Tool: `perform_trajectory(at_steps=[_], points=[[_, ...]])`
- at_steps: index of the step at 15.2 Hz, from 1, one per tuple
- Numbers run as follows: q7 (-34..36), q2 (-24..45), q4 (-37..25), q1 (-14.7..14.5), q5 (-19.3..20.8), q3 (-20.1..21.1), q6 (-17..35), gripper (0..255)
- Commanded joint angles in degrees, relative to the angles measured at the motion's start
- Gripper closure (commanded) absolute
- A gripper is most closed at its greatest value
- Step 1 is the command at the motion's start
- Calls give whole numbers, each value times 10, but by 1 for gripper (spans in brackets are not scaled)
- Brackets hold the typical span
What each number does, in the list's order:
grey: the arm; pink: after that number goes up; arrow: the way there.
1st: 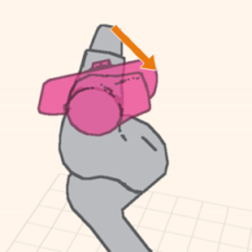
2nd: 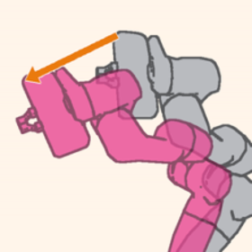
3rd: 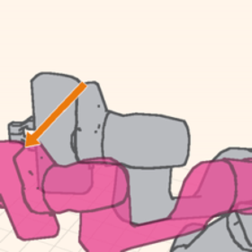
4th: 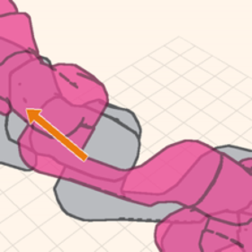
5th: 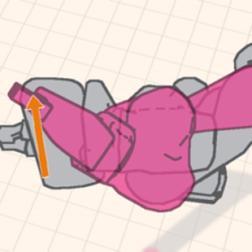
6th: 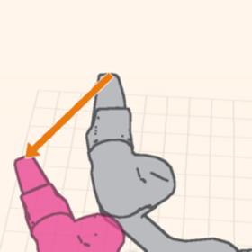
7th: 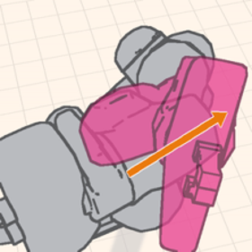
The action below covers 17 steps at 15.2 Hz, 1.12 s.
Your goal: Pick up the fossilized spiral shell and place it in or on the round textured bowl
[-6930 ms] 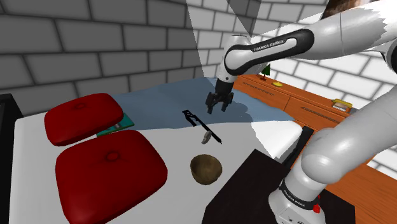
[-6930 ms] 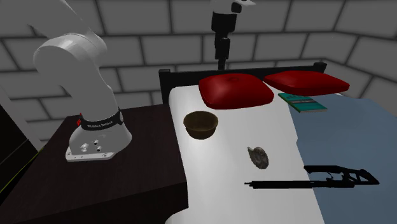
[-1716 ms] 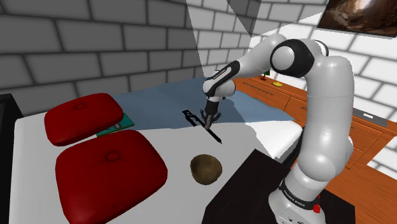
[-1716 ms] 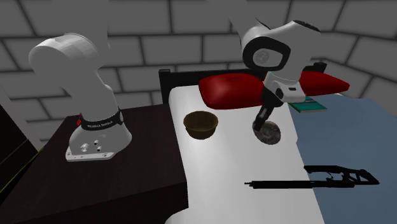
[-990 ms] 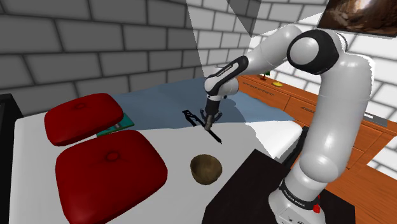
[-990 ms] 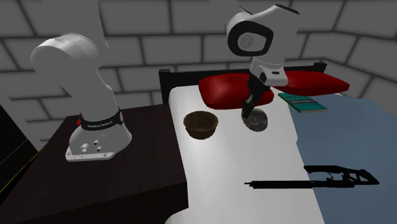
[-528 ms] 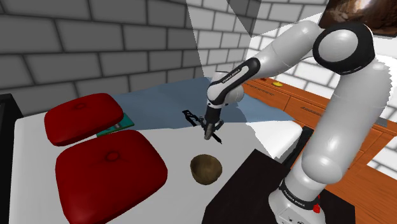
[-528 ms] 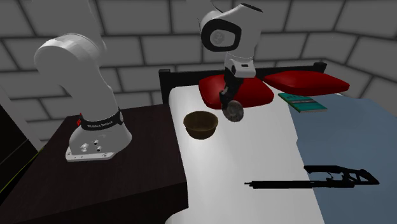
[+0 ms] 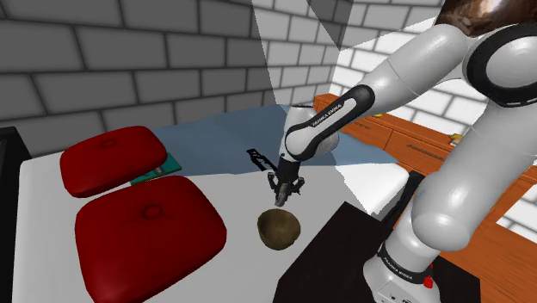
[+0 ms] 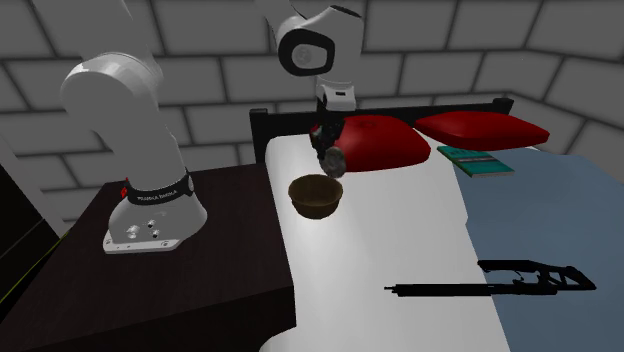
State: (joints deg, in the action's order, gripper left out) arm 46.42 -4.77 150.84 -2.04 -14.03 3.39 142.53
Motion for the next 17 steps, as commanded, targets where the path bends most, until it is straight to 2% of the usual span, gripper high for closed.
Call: perform_trajectory(at_steps=[1, 3, 17], points=[[26, -23, 26, -17, -11, 18, 7, 255], [52, -44, 49, -36, -24, 38, 13, 255], [6, 89, 51, -44, -68, 43, 147, 255]])
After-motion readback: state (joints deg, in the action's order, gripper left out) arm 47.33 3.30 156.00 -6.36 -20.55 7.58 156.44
